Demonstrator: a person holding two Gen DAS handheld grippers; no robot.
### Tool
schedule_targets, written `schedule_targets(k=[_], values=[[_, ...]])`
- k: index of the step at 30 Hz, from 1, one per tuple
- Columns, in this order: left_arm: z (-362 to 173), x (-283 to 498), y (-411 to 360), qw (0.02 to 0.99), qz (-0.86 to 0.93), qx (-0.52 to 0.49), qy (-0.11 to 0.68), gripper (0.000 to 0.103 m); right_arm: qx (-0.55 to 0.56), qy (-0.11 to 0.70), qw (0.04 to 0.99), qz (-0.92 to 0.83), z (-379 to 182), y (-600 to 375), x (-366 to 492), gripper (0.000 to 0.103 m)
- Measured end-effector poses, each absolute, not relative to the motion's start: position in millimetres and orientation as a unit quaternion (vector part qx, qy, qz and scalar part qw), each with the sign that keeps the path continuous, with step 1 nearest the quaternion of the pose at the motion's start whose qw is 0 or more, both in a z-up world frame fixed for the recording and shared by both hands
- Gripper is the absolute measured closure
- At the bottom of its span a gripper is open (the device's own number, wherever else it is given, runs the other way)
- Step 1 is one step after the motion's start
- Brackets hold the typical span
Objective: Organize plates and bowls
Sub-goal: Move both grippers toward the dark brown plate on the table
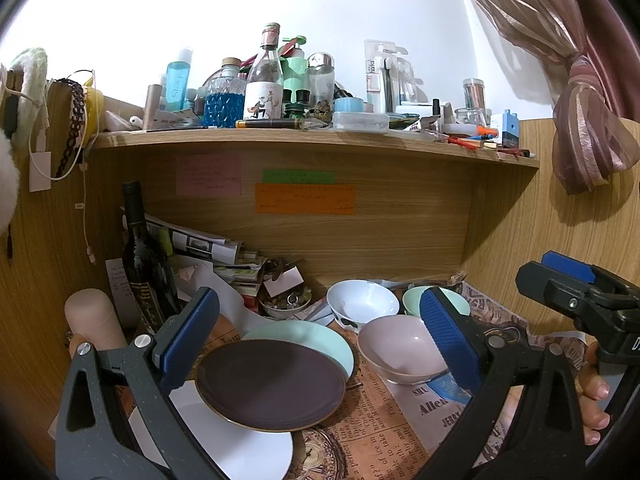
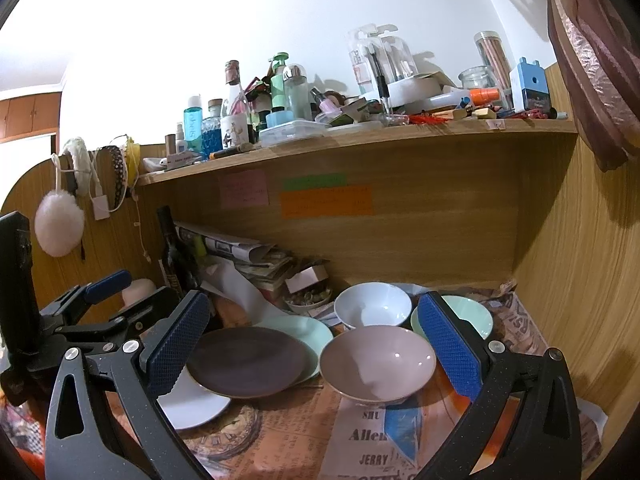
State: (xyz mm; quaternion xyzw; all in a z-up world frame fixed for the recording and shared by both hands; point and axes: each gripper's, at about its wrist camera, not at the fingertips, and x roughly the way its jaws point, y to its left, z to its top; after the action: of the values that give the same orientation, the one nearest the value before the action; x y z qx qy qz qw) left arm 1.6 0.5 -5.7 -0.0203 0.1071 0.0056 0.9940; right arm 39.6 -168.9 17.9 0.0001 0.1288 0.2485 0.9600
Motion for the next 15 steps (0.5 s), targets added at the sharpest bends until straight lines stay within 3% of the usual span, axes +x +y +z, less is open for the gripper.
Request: schedule_targets(k=[15], values=[[-5.3, 1.6, -0.2, 0.994, 0.004, -0.022, 0.108, 0.001, 0.008, 0.135, 0.959, 0.25, 15.8, -171.0, 42.6, 0.0]])
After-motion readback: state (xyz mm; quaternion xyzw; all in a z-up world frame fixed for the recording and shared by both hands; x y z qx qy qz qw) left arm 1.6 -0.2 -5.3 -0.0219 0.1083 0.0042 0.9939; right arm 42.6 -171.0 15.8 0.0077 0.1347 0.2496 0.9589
